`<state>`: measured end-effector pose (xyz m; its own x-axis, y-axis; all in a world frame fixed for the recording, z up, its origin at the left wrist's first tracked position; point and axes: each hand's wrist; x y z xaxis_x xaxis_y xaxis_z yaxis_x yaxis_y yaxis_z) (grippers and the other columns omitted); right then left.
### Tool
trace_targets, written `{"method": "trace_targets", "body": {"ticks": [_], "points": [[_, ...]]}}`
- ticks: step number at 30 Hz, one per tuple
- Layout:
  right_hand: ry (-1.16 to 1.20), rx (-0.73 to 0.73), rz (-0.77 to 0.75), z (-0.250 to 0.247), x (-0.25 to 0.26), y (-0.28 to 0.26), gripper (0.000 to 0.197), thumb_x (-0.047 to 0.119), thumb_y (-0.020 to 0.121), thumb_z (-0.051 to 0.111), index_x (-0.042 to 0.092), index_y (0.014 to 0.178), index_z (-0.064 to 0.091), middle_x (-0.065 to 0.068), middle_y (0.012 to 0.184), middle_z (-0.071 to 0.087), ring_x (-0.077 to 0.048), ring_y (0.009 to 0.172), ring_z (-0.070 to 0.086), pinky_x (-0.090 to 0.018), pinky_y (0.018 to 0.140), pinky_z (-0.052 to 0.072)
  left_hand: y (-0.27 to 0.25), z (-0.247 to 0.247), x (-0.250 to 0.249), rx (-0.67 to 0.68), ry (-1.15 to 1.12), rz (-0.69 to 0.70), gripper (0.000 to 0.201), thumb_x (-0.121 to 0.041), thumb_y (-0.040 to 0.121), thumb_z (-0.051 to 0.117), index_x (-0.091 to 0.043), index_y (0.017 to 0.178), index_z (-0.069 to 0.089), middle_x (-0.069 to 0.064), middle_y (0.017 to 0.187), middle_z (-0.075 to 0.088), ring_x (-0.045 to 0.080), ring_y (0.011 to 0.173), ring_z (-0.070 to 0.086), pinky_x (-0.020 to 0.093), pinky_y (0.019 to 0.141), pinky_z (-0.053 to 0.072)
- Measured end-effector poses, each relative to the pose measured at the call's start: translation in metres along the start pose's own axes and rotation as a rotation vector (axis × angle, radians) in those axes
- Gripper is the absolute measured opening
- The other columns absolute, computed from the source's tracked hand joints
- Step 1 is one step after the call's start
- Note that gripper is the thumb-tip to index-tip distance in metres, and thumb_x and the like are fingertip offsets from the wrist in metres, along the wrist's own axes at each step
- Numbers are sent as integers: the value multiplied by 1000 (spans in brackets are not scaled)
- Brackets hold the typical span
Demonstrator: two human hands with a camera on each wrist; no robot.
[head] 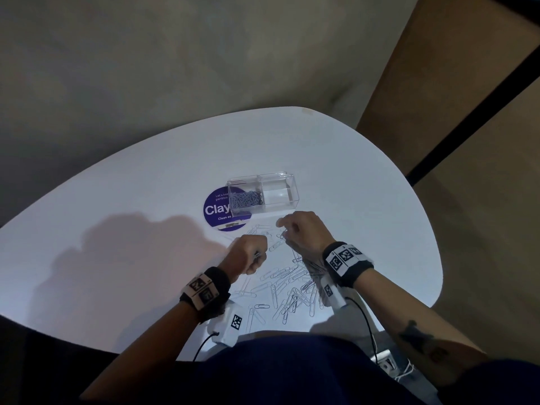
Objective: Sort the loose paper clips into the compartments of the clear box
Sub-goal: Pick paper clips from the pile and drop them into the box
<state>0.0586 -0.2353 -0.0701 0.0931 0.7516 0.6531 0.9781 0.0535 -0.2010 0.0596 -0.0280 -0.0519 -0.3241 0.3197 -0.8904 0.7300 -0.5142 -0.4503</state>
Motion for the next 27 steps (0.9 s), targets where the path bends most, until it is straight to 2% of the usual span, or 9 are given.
{"method": "trace_targets", "body": {"ticks": [3, 7, 11, 14, 17, 18, 20, 23, 27], "points": [[-159, 41, -97, -2, 3, 2, 18, 17, 88, 68, 19, 104, 74, -3, 103, 70, -21, 97, 62, -35, 83, 50, -4, -3, -5, 25, -97, -73, 15, -19, 67, 45, -6, 61, 40, 15, 61, 43, 18, 48, 30, 21, 45, 21], [-189, 118, -82, -9, 10, 5, 17, 6, 84, 61, 18, 74, 67, 1, 85, 66, -19, 81, 62, -33, 71, 48, -3, -5, -6, 100, -165, -97, 19, -24, 68, 46, -8, 67, 37, 9, 58, 35, 17, 49, 20, 21, 44, 13], [30, 114, 43, -15, 13, -4, 17, 9, 80, 57, 18, 66, 55, 7, 68, 62, -7, 62, 56, -29, 63, 46, 4, -2, -2, 94, -154, -114, 27, -24, 82, 58, -13, 64, 41, 6, 55, 34, 14, 46, 19, 19, 43, 14], [291, 5, 163, -20, 10, -18, 16, 14, 83, 53, 12, 68, 59, 3, 67, 68, -7, 59, 57, -25, 60, 49, 12, 2, 8, 36, 117, -123, 35, -39, 86, 67, -22, 62, 47, -4, 56, 42, 12, 47, 31, 21, 45, 24], [494, 49, 205, -25, -4, -29, 23, 4, 88, 59, 20, 76, 70, -1, 91, 74, -5, 72, 63, -18, 68, 48, 11, 9, 11, 45, 539, 77, 31, -58, 80, 57, -27, 77, 56, -15, 67, 59, 9, 66, 55, 30, 68, 44], [553, 71, 237, -27, -7, -34, 28, 0, 89, 58, 20, 78, 73, -5, 93, 74, -7, 71, 62, -18, 66, 46, 10, 13, 10, 57, 660, 149, 26, -57, 81, 54, -31, 82, 56, -17, 70, 61, 8, 70, 58, 31, 73, 47], [641, 98, 312, -32, -11, -43, 30, 1, 90, 56, 17, 72, 75, -8, 76, 65, -15, 63, 50, -23, 56, 36, 9, 23, 7, 52, 860, 256, 15, -49, 85, 50, -36, 93, 54, -19, 73, 61, 11, 73, 61, 34, 77, 50], [751, 168, 342, -40, -8, -62, 25, 14, 90, 59, 2, 68, 61, -8, 62, 52, -18, 54, 35, -27, 50, 21, 13, 38, 6, -20, 1058, 353, 17, -42, 93, 49, -38, 109, 52, -4, 90, 70, 24, 85, 65, 39, 77, 51], [669, 183, 249, -42, -15, -75, 29, 10, 88, 68, -4, 67, 54, -9, 61, 51, -12, 50, 41, -30, 53, 41, 19, 46, 11, -22, 1186, 404, 30, -37, 95, 50, -39, 125, 48, 3, 104, 72, 30, 90, 66, 42, 75, 52]]}}
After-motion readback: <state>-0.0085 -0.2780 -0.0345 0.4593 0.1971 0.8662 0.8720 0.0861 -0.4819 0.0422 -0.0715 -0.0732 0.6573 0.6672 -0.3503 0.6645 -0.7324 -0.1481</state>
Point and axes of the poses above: each hand's wrist, its own y-axis towards the middle knuckle, its own z-axis out of the palm, x = y × z
